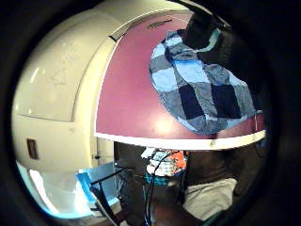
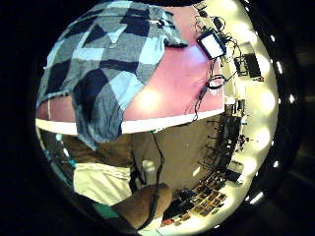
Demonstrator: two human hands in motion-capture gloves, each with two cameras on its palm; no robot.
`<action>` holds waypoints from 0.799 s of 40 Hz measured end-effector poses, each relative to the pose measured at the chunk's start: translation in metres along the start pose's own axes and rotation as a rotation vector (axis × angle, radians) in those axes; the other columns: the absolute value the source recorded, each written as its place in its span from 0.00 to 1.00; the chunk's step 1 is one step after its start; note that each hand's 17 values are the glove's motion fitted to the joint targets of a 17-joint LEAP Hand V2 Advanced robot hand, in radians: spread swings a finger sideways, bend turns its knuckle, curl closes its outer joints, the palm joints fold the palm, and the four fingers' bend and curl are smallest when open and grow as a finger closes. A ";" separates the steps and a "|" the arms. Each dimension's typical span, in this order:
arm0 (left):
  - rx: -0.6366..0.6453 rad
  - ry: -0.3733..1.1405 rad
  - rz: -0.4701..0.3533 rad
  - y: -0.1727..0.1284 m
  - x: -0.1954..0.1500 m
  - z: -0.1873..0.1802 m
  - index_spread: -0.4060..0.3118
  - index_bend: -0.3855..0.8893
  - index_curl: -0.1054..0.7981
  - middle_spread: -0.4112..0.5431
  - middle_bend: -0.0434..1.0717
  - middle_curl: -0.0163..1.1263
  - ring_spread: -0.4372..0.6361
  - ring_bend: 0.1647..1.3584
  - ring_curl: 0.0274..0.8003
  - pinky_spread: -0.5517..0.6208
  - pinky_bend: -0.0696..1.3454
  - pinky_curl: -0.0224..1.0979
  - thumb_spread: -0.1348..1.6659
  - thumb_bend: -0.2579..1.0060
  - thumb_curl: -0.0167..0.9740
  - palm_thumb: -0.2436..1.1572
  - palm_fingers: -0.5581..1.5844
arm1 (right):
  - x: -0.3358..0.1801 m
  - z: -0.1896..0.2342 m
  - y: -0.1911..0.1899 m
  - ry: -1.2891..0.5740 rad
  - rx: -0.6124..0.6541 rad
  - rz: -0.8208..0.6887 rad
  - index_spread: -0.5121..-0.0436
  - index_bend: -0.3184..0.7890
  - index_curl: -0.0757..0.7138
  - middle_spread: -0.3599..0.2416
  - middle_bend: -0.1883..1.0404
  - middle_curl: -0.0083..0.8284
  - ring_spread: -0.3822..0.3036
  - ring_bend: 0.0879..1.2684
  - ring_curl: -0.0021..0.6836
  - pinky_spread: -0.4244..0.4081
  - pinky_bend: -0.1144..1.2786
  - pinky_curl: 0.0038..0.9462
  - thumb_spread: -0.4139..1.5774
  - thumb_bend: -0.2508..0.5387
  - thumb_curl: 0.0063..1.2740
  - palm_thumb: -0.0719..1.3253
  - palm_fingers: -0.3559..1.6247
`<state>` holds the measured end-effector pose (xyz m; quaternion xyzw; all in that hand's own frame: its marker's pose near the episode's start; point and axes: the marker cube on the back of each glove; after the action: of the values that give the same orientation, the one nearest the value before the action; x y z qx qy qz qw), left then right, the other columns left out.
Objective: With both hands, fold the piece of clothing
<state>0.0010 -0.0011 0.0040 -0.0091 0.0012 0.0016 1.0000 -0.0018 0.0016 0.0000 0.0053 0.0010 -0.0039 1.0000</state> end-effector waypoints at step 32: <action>-0.044 0.005 0.050 0.013 0.008 -0.001 0.45 0.37 0.24 0.47 0.26 0.28 0.56 0.44 0.33 0.75 0.45 0.29 0.70 0.19 0.17 0.22 0.39 | 0.014 -0.011 0.006 0.030 0.013 -0.001 0.30 0.41 0.34 0.57 0.35 0.31 0.77 0.16 0.25 0.83 0.42 0.29 0.81 0.33 0.11 0.22 0.21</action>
<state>0.0084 0.0121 0.0030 -0.0309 0.0041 0.0267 0.9992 0.0121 0.0079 -0.0107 0.0117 0.0161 -0.0044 0.9998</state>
